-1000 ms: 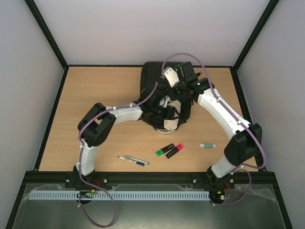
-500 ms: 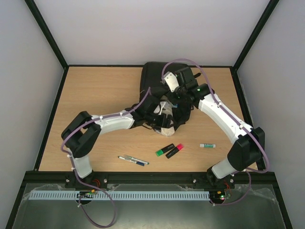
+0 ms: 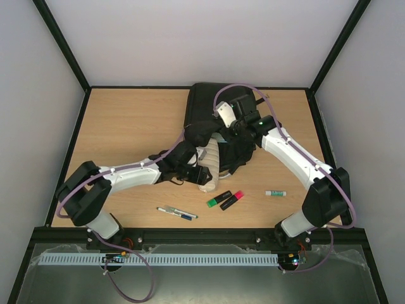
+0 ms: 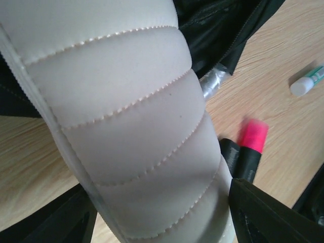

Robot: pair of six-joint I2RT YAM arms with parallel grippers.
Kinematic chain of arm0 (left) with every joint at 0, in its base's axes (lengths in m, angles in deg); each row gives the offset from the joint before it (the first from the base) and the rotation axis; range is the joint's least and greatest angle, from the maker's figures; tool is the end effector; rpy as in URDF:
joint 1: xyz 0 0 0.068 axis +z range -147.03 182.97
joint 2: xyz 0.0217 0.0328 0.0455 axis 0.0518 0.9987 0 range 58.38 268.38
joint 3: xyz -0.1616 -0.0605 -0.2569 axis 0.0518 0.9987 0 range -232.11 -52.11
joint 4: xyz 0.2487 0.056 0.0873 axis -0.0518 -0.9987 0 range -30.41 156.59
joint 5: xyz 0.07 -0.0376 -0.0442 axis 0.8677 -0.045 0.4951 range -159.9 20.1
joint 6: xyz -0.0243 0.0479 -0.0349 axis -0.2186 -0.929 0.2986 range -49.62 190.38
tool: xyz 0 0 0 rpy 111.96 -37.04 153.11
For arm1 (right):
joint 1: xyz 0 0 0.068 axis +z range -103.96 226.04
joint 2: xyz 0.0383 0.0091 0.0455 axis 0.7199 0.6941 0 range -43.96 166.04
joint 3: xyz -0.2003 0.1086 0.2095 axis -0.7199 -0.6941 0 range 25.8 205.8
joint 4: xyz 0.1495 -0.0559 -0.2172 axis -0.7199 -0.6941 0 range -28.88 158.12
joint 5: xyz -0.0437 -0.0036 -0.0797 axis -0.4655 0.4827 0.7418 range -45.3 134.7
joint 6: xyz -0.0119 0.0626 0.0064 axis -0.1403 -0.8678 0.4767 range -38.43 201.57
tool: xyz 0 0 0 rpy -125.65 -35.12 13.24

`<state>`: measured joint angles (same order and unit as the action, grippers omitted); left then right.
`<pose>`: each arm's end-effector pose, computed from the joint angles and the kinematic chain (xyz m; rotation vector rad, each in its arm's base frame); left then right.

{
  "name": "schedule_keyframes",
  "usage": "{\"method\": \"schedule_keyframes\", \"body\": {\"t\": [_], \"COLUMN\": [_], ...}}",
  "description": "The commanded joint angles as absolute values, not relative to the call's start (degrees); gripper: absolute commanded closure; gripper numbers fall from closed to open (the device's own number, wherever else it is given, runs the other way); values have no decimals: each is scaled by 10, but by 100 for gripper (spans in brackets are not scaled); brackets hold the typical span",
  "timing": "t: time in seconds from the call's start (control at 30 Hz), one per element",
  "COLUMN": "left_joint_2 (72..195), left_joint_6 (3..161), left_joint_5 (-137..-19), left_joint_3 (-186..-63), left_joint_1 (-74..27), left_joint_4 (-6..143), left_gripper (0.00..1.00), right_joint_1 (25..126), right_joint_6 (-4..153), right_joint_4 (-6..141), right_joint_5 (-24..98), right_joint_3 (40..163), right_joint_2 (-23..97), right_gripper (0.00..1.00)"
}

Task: Pack the student bag
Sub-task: Place the stationery in the student bag.

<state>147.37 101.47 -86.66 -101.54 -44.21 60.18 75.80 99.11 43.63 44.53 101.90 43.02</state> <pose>0.2157 -0.2539 0.2126 0.5095 2.5142 -0.9460 0.3171 0.1814 0.3543 -0.8803 2.0062 0.1235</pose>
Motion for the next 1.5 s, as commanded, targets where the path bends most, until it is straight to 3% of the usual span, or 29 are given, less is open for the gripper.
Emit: {"method": "schedule_keyframes", "body": {"t": [0.0, 0.07, 0.17, 0.3, 0.4, 0.8, 1.1, 1.23, 1.47], "left_joint_2": [1519, 1535, 1541, 1515, 1494, 1628, 1690, 1730, 1743], "left_joint_6": [1022, 1035, 1050, 1046, 1045, 1156, 1308, 1352, 1347], "left_joint_5": [-867, -859, -839, -836, -843, -989, -872, -848, -856], "left_joint_3": [-1035, -1046, -1054, -1044, -1038, -1165, -1142, -1175, -1183], "left_joint_1": [-439, -442, -446, -454, -453, -404, -365, -360, -360], "left_joint_4": [627, 630, 633, 672, 709, 799, 1005, 1012, 981], "left_gripper": [31, 37, 54, 83, 94, 95, 94, 85, 59], "right_joint_1": [758, 758, 758, 758, 758, 758, 758, 758, 757], "right_joint_6": [979, 978, 975, 971, 970, 971, 967, 971, 980], "right_joint_4": [461, 461, 457, 451, 449, 451, 453, 453, 464], "right_joint_5": [443, 444, 442, 424, 411, 389, 368, 371, 410], "right_joint_3": [1014, 1017, 1023, 1039, 1050, 1069, 1062, 1054, 1040], "right_joint_2": [415, 414, 409, 399, 389, 375, 372, 369, 370], "right_gripper": [99, 99, 99, 99, 99, 99, 99, 99, 99]}}
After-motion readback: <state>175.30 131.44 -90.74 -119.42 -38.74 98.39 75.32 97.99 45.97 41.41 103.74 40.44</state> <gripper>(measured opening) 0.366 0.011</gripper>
